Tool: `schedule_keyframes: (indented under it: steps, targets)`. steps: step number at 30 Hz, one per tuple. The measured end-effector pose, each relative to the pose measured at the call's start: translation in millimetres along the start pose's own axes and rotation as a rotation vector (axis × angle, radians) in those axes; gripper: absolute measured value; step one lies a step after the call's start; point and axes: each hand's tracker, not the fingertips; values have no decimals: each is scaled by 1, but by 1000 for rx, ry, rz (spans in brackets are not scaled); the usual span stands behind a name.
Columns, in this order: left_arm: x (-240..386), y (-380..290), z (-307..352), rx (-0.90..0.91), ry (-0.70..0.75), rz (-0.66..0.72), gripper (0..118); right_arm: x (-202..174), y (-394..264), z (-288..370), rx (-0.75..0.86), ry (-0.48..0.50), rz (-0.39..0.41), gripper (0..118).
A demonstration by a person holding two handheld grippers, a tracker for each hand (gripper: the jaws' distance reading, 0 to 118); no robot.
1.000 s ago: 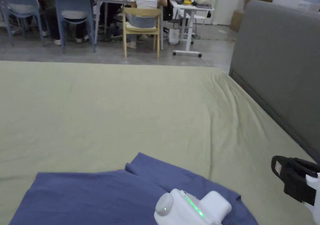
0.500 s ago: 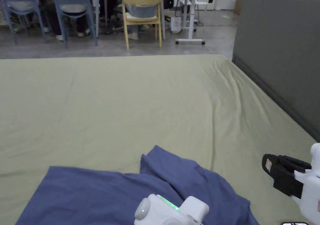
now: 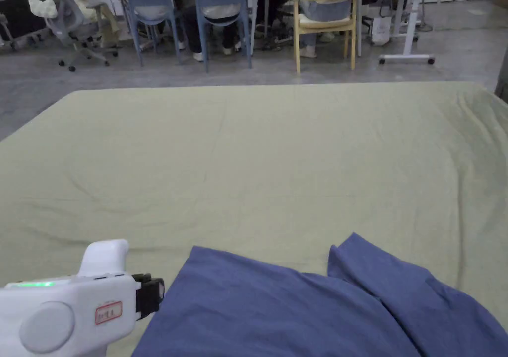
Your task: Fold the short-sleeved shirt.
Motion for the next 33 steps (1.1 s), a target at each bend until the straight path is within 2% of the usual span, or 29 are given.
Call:
schedule_keyframes:
  steps: [1,2,3,4,5,8,12,13,16,17,18,19,20,21,23,27,28,29,30,31,33]
  targets:
    - [-1,10,-17,13,-3,-4,0,-1,0,-4,-6,4,-2,3]
    - [0,22,-37,14,13,-15,18,-1,1,-8,-13,3,-1,3]
    - [0,35,-60,-3,66,-34,51,-1,1,-14,-23,2,1,3]
    - [0,45,-85,-34,73,-49,80,0,1,-18,-32,2,3,3]
    - [0,58,-116,-93,89,-47,85,2,1,-24,-41,-1,4,3]
    - [-1,73,-193,-183,101,-57,85,4,-2,-41,-82,-27,10,3]
    - [-6,71,-276,-328,209,-183,85,12,-8,-63,-136,-68,-10,3]
    - [-8,65,-284,-350,211,-215,85,13,-9,-66,-143,-75,-19,3]
    - [-8,63,-269,-231,183,-189,85,19,-16,-78,-159,-68,-43,3]
    - [-9,61,-263,-252,155,-187,75,20,-19,-83,-169,-69,-49,3]
    - [-5,60,-260,-254,145,-205,59,21,-22,-87,-185,-72,-54,3]
    - [1,61,-256,-249,170,-242,38,20,-25,-90,-197,-74,-56,3]
    - [4,64,-251,-249,139,-247,1,20,-28,-91,-203,-73,-59,3]
    - [13,66,-243,-249,153,-240,1,21,-30,-90,-200,-62,-73,3]
    - [19,69,-219,-211,92,-251,1,23,-27,-87,-200,-41,-104,3]
    - [33,64,-129,-40,-2,-207,1,39,-9,-82,-164,-59,-113,5]
    - [35,59,-110,0,-21,-196,1,46,-2,-86,-183,-67,-125,36]
    - [39,52,-90,26,-26,-194,1,54,4,-100,-254,-76,-139,103]
    - [42,46,-75,51,-23,-181,1,63,7,-120,-338,-46,-152,118]
    - [43,40,-66,70,-22,-171,1,70,8,-133,-368,-22,-169,118]
    - [47,29,-54,76,-30,-159,1,81,8,-174,-422,-34,-195,118]
